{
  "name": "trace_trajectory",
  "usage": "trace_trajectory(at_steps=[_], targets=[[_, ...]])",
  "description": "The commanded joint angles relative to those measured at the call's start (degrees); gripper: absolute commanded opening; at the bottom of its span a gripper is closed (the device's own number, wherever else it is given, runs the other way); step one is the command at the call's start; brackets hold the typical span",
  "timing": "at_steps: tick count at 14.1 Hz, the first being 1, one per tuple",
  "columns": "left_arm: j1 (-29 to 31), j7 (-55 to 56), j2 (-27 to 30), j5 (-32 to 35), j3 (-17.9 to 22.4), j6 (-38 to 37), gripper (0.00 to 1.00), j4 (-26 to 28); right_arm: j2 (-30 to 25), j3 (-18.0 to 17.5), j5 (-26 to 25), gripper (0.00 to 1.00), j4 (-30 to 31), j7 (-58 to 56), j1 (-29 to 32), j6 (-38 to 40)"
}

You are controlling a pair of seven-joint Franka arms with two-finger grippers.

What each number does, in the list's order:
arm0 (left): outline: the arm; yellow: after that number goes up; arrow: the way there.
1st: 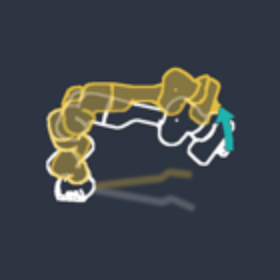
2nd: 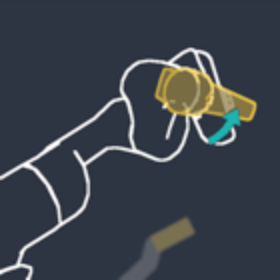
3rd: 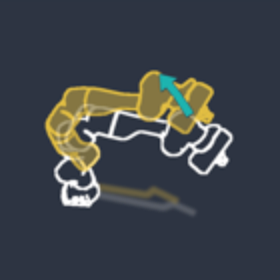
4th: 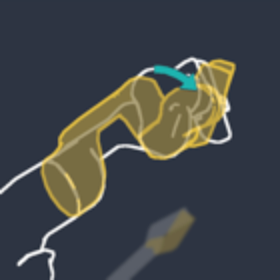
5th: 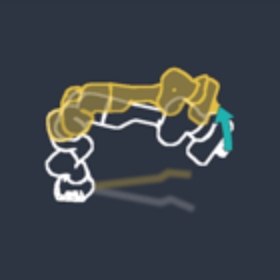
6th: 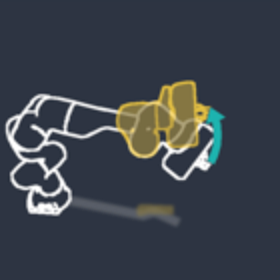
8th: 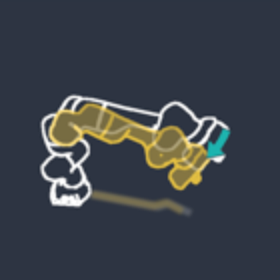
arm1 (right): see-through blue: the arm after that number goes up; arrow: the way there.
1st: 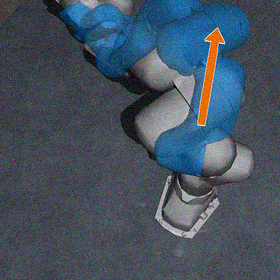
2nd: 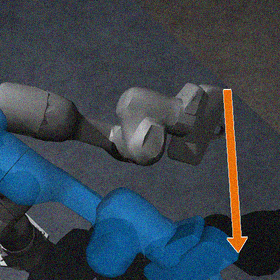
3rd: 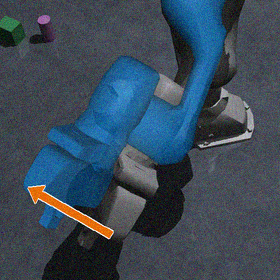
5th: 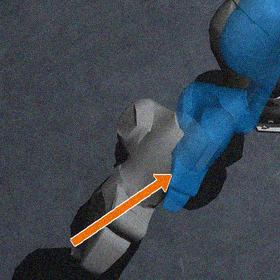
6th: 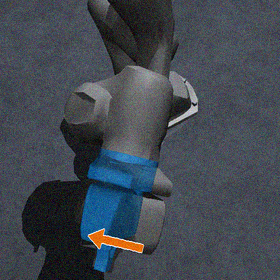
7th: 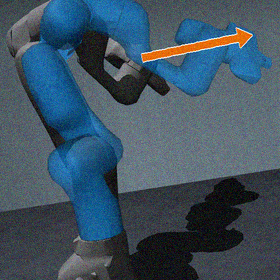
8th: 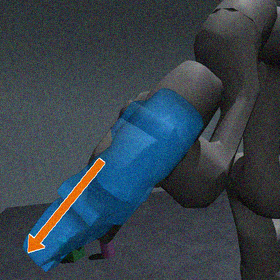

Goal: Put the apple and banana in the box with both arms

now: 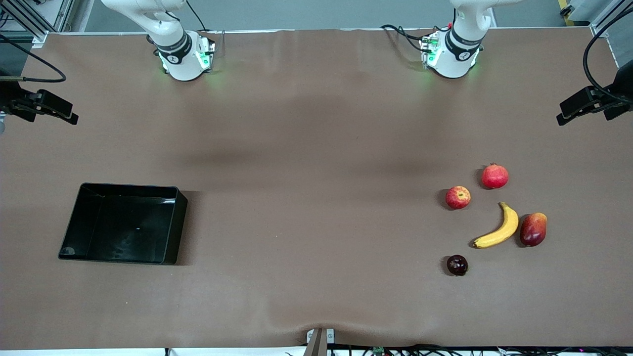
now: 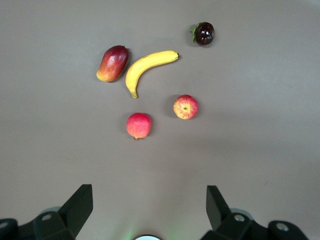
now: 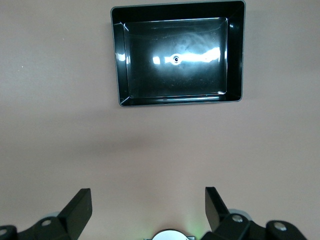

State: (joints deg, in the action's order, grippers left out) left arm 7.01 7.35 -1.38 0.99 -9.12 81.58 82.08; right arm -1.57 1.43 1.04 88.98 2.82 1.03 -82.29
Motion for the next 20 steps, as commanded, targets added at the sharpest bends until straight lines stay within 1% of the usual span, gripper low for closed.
trace_trajectory(at_steps=[1, 9, 14, 20], targets=[[0.2, 0.8, 0.6, -0.4, -0.2, -0.6, 1.0, 0.1, -0.1, -0.4, -0.9, 1.0, -0.1, 0.3, -0.1, -0.1], [0.1, 0.8, 0.2, -0.3, -0.2, -0.5, 1.0, 0.0, -0.1, -0.3, -0.9, 1.0, -0.1, 0.3, 0.1, -0.1], [-0.2, 0.6, 0.2, -0.3, -0.3, -0.6, 1.0, 0.3, 1.2, -0.3, -0.9, 1.0, 0.0, 0.2, 0.5, -1.3], [-0.3, 0.6, 0.1, -0.3, -0.3, -0.6, 1.0, 0.3, 1.3, -0.3, -0.8, 1.0, 0.2, 0.3, 0.4, -1.3]])
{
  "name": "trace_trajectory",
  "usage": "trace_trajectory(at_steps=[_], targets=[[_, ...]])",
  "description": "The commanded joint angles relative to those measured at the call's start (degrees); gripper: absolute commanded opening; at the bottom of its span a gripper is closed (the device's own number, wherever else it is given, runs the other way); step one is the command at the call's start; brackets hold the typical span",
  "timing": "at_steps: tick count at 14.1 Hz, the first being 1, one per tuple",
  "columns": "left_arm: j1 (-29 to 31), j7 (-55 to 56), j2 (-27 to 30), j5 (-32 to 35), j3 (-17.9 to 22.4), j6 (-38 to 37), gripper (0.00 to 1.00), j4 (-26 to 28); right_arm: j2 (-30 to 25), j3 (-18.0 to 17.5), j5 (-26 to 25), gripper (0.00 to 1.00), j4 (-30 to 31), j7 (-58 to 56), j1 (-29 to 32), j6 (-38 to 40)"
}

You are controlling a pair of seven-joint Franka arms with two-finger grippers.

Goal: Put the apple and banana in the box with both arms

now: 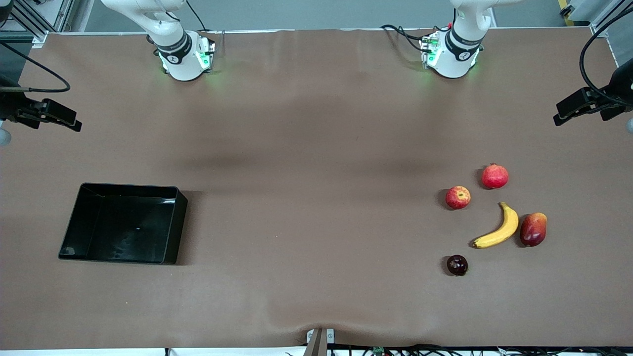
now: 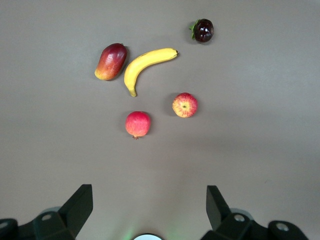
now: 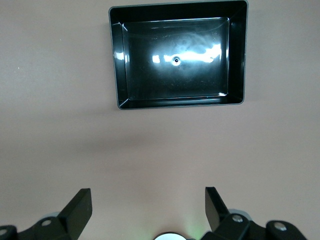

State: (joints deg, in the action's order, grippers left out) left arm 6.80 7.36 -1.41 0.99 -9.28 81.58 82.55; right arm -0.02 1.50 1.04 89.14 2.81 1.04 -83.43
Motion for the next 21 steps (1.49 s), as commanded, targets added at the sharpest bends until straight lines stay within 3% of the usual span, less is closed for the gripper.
trace_trajectory(at_steps=[1, 12, 21], targets=[[-0.1, 0.6, 0.2, -0.3, -0.1, -0.6, 1.0, -0.2, -0.2, -0.4, -0.8, 1.0, 0.1, 0.2, 0.4, -0.2], [-0.5, 0.9, -1.4, -0.6, -0.1, -0.5, 1.0, -0.3, 3.2, -0.1, -0.9, 1.0, 0.4, -3.2, 3.1, -5.0], [-3.5, 1.1, -10.9, -0.3, -0.7, 1.6, 1.0, 0.2, 10.0, -0.2, -0.8, 1.0, 0.5, -11.7, 8.2, -11.8]])
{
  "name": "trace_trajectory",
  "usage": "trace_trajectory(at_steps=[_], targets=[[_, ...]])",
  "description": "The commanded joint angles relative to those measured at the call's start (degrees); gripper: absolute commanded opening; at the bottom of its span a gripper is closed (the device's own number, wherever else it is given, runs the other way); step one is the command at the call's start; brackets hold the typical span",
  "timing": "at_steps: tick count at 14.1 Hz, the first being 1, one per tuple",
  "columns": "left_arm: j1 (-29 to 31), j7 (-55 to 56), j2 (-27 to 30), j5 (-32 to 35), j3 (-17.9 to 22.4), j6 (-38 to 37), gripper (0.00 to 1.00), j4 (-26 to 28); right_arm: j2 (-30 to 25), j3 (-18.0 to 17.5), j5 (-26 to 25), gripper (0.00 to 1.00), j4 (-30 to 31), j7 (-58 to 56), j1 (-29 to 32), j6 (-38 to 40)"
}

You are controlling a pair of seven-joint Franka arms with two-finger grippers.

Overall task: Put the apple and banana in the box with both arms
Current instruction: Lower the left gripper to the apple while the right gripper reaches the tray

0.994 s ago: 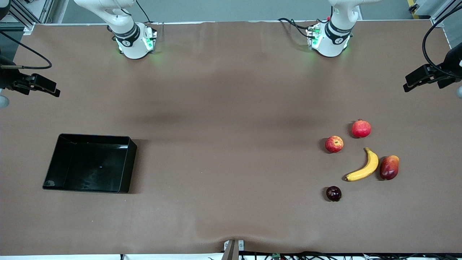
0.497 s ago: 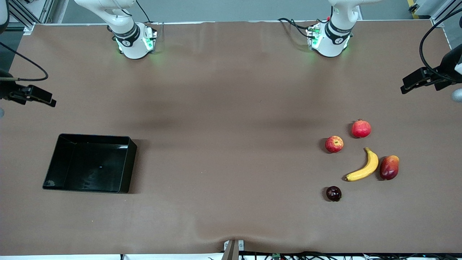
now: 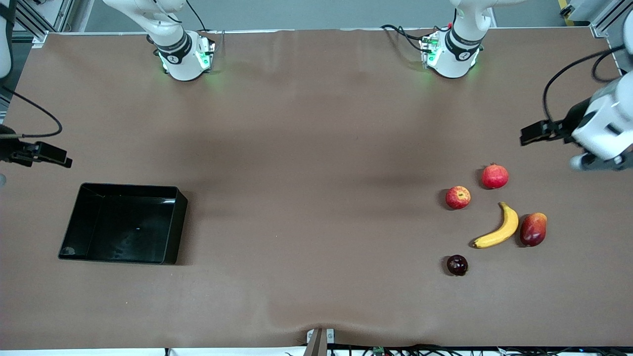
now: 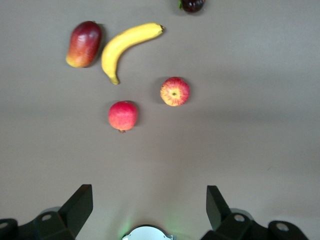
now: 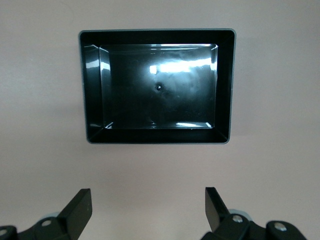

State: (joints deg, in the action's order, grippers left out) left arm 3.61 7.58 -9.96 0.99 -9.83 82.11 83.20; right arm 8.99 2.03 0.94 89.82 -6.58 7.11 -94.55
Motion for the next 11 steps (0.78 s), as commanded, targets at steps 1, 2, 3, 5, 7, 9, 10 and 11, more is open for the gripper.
trace_trajectory(at_steps=[1, 2, 3, 5, 7, 9, 10, 11], targets=[[-0.3, 0.8, -3.6, -0.2, -0.2, 2.5, 1.0, 0.2, 1.7, -0.7, -0.7, 1.0, -0.2, -2.6, 2.6, -0.7], [-0.3, 0.9, -4.1, -0.2, -0.2, 4.5, 1.0, 2.1, 2.4, -0.7, -0.7, 1.0, -0.2, -2.7, 3.2, -0.9], [-0.2, 0.9, -4.0, -0.2, -0.2, 7.5, 1.0, 4.7, 3.2, -0.7, -0.7, 1.0, 0.1, -2.9, 3.8, -1.8], [-0.2, 0.9, -3.5, -0.2, -0.2, 11.6, 1.0, 9.0, 5.7, -0.7, -0.4, 1.0, 0.6, -5.4, 5.5, -4.6], [-0.1, 0.9, -3.0, -0.2, -0.2, 15.8, 1.0, 13.3, 8.8, -0.7, 0.0, 1.0, 0.6, -8.5, 7.3, -8.3], [-0.1, 0.9, -3.1, -0.2, -0.2, 22.6, 1.0, 17.4, 11.5, -0.7, 0.1, 1.0, 0.6, -11.0, 8.7, -11.8], [-0.1, 0.9, -3.7, -0.2, -0.3, 25.4, 1.0, 18.8, 12.9, -0.7, 0.1, 1.0, 0.6, -12.0, 9.2, -13.5], [-0.1, 0.9, -4.7, -0.2, -0.4, 26.8, 1.0, 19.3, 14.1, -0.7, 0.1, 1.0, 0.6, -13.0, 9.8, -15.4]])
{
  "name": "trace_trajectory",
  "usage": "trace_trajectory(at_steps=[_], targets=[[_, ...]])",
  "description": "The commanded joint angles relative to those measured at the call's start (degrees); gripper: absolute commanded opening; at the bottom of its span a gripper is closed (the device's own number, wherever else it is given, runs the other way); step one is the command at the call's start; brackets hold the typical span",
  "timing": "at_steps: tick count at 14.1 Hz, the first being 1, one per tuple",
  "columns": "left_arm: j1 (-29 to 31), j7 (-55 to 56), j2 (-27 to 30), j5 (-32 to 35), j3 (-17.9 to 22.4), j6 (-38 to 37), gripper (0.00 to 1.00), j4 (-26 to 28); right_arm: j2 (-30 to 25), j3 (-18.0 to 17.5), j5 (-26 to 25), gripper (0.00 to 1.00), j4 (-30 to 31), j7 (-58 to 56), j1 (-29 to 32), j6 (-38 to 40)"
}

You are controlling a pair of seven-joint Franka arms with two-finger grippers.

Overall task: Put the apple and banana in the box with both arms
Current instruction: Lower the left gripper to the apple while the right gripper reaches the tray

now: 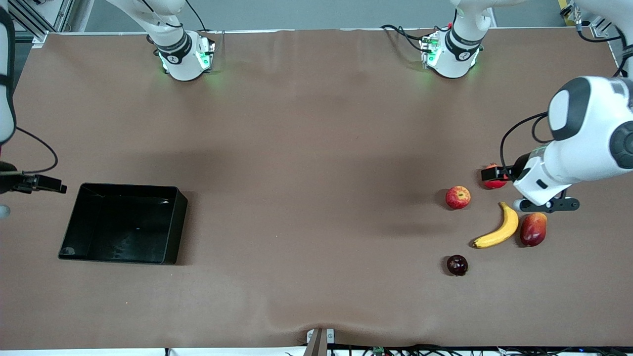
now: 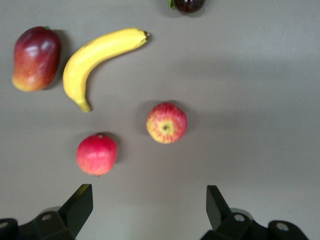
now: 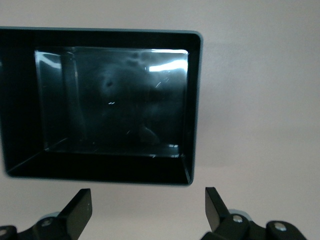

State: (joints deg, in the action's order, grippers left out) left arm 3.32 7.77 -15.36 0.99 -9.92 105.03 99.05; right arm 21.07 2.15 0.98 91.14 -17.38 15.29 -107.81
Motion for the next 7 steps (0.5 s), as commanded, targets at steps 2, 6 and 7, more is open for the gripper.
trace_trajectory(at_steps=[2, 6, 7], targets=[[0.2, 0.6, -2.2, -0.2, -0.3, 5.6, 1.0, 3.3, 4.5, -0.9, 0.2, 1.0, -0.7, -3.6, 2.4, -5.3], [-0.6, 0.5, -5.5, 0.0, -0.3, 9.4, 1.0, 3.4, 9.2, -0.9, 0.2, 1.0, -0.8, -3.8, 3.2, -12.2], [-0.9, 0.5, -5.9, 0.3, -0.3, 10.0, 1.0, 3.5, 10.2, -0.9, 0.2, 1.0, -0.9, -3.8, 3.5, -13.7]])
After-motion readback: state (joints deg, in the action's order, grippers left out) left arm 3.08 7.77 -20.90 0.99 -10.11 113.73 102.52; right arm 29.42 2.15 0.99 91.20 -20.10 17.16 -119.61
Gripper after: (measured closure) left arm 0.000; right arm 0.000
